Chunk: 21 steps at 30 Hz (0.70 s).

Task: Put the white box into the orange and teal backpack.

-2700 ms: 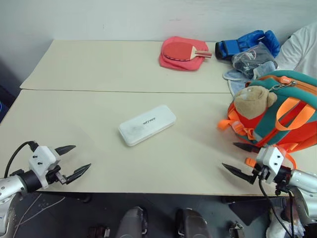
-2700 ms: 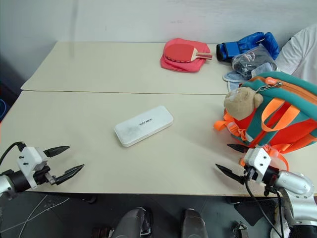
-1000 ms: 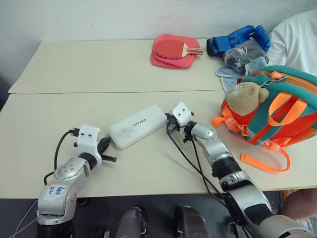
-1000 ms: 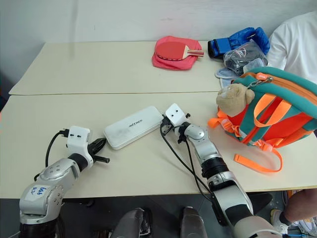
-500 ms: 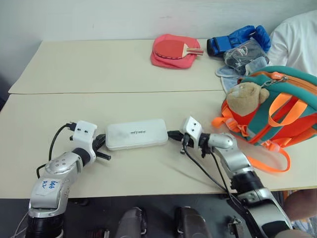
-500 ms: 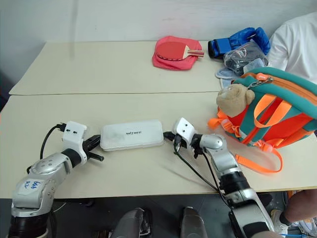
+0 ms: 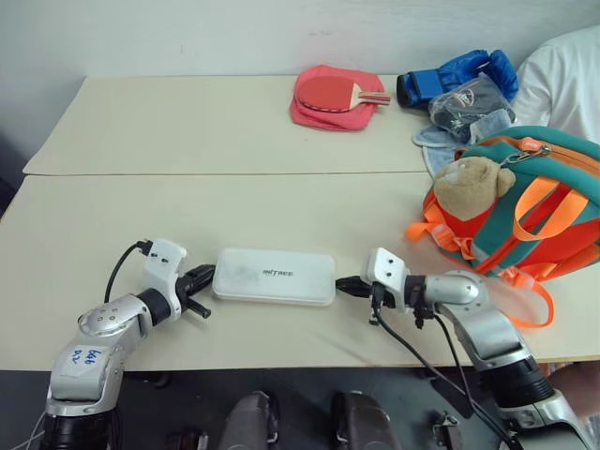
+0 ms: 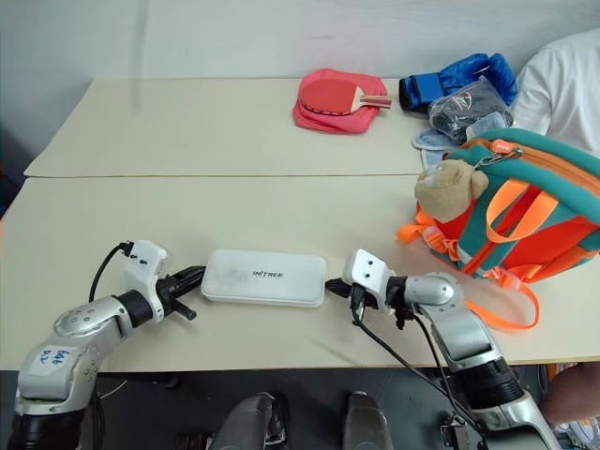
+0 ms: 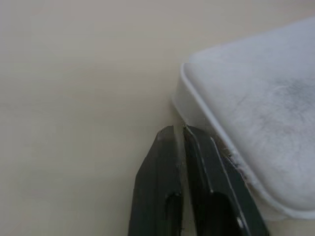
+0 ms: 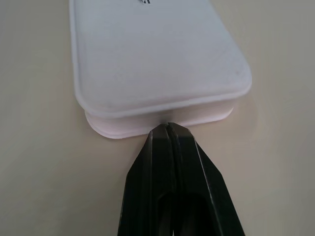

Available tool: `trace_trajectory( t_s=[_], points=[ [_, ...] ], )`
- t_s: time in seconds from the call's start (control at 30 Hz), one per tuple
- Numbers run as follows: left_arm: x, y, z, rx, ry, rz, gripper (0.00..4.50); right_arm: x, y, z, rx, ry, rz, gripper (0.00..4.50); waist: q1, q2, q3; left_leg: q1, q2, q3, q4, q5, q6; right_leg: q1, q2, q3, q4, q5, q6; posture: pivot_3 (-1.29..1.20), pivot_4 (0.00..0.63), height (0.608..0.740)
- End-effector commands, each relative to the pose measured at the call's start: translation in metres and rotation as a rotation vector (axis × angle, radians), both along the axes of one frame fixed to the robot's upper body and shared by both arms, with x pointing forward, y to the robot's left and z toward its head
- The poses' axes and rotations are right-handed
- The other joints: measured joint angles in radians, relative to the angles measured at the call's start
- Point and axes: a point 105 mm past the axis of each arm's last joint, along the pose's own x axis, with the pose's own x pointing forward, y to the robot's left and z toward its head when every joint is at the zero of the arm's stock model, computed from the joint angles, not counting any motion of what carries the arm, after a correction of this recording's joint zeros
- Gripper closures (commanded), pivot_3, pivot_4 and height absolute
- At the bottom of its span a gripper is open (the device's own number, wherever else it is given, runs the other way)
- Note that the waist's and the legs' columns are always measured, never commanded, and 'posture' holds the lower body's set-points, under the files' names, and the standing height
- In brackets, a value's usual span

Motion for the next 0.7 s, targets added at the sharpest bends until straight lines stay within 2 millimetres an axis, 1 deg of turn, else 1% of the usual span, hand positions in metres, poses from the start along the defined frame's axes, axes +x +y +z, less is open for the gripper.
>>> trace_trajectory(
  t_s=[0.03,0.1,0.13,0.17,0.23,0.27,0.33,0.37,0.43,0.53,0.57,0.63,0.7],
  points=[
    [-0.004,0.014,0.011,-0.126,0.095,-0.066,2.94,-0.007,-0.003,0.013,0.002,-0.041,0.044,4.50,0.000,0.000,0.000,0.000,0.000,0.000,0.000,0.000,0.000,0.000,0.000,-0.001,0.000,0.000,0.000,0.00,0.150,0.740],
    [-0.007,0.022,0.012,-0.225,0.220,-0.092,2.35,-0.008,-0.005,0.013,-0.007,-0.043,0.043,4.50,-0.001,0.000,0.000,0.000,0.000,0.000,0.000,0.001,0.000,-0.001,0.001,-0.002,0.001,0.000,0.000,0.00,0.150,0.740],
    [-0.020,0.019,0.012,-0.288,0.370,-0.185,2.02,-0.009,-0.005,0.013,-0.009,-0.043,0.043,4.50,-0.001,0.000,0.000,0.001,0.000,0.000,0.000,0.001,0.001,-0.001,0.001,-0.002,0.001,0.000,0.000,0.00,0.150,0.740],
    [-0.022,0.025,0.011,-0.301,0.449,-0.184,1.76,-0.009,-0.005,0.013,-0.009,-0.042,0.043,4.50,-0.003,-0.001,0.001,0.001,0.000,0.000,0.000,0.001,0.001,-0.001,0.001,-0.002,0.001,0.000,0.000,0.00,0.150,0.740],
    [-0.013,0.037,0.013,-0.338,0.528,-0.130,1.09,-0.010,-0.005,0.011,-0.010,-0.038,0.042,4.50,-0.005,-0.001,0.001,0.001,0.000,0.000,0.000,0.001,0.001,-0.001,0.002,-0.003,0.002,0.000,0.000,0.00,0.150,0.740],
    [-0.005,0.038,0.014,-0.363,0.546,-0.106,0.78,-0.011,-0.006,0.010,-0.010,-0.037,0.039,4.50,-0.004,-0.001,0.001,0.001,0.000,0.001,-0.001,0.001,0.002,-0.001,0.003,-0.003,0.002,0.000,0.000,0.00,0.150,0.740],
    [0.002,0.034,0.016,-0.407,0.591,-0.107,0.14,-0.011,-0.006,0.009,-0.008,-0.034,0.033,4.50,0.004,-0.001,0.001,0.001,-0.001,0.001,0.000,0.002,0.002,-0.001,0.004,-0.004,0.002,0.000,0.000,0.00,0.150,0.740],
    [0.005,0.033,0.016,-0.424,0.615,-0.099,0.01,-0.012,-0.006,0.009,-0.008,-0.032,0.031,4.50,0.005,-0.001,0.001,0.001,-0.001,0.001,0.001,0.002,0.002,-0.001,0.006,-0.004,0.002,0.000,0.000,0.00,0.150,0.740],
    [0.014,0.031,0.016,-0.454,0.621,-0.077,0.01,-0.013,-0.007,0.008,-0.011,-0.031,0.029,4.50,0.011,-0.001,0.001,0.001,-0.001,0.002,0.001,0.002,0.002,0.000,0.006,-0.002,0.002,0.000,0.000,0.00,0.150,0.740],
    [0.015,0.011,0.019,-0.551,0.739,-0.139,0.01,-0.013,-0.009,0.005,-0.019,-0.031,0.023,4.50,0.022,-0.001,0.001,0.001,-0.001,0.002,0.002,0.002,0.003,-0.001,0.007,-0.002,0.003,0.000,0.000,0.00,0.150,0.740],
    [0.019,0.007,0.016,-0.559,0.769,-0.133,0.01,-0.013,-0.008,0.004,-0.021,-0.031,0.024,4.50,0.023,-0.001,0.001,0.001,-0.001,0.001,0.002,0.003,0.003,0.000,0.007,-0.002,0.003,0.000,0.000,0.00,0.150,0.740],
    [0.025,0.000,0.015,-0.553,0.765,-0.147,0.01,-0.011,-0.006,0.002,-0.023,-0.033,0.027,4.50,0.024,-0.001,0.001,0.001,-0.002,0.002,0.002,0.003,0.003,0.000,0.006,-0.002,0.003,0.000,0.000,0.00,0.150,0.740],
    [0.028,-0.008,0.011,-0.544,0.807,-0.151,0.01,-0.008,-0.005,0.001,-0.026,-0.037,0.031,4.50,0.023,-0.001,0.000,0.001,-0.002,0.002,0.002,0.003,0.003,0.000,0.006,-0.002,0.003,0.000,0.000,0.00,0.150,0.740]
  ],
)
